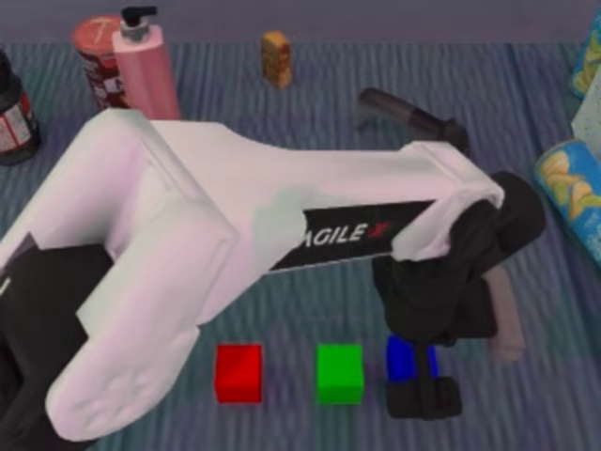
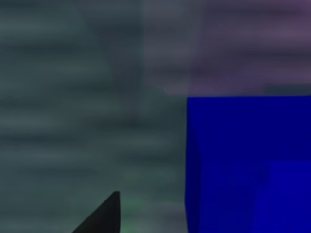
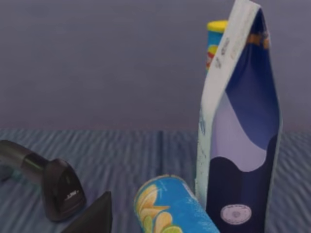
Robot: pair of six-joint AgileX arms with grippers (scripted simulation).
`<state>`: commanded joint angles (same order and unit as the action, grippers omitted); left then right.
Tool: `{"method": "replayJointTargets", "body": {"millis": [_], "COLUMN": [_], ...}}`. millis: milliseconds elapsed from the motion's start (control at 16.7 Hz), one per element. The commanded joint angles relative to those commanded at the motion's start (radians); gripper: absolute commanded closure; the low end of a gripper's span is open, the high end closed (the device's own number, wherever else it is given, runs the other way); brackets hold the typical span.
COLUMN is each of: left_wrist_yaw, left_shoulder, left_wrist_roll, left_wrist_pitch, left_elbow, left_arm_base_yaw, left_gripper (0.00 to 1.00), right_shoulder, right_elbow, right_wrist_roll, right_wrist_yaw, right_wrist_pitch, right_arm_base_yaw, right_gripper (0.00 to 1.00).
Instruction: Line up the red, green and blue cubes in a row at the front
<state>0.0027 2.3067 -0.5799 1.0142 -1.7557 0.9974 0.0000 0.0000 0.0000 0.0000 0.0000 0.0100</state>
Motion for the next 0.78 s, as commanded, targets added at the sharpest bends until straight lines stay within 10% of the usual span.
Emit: {"method": "replayJointTargets", "body": {"millis": [780], "left_wrist_yaw": [-0.001], "left_shoulder": [-0.06], "left_wrist_roll": [0.002], "left_wrist_pitch": [0.241], "left_elbow": [-0.182], "left_arm_base_yaw": [-0.021], "left_gripper": [0.0], "right_shoulder": [0.0], "right_elbow": [0.0], "right_wrist_roll": [0.0], "right_wrist_yaw": [0.0], "right_wrist_pitch": [0.0], "right_arm_base_yaw": [0.0], "right_gripper": [0.0]}}
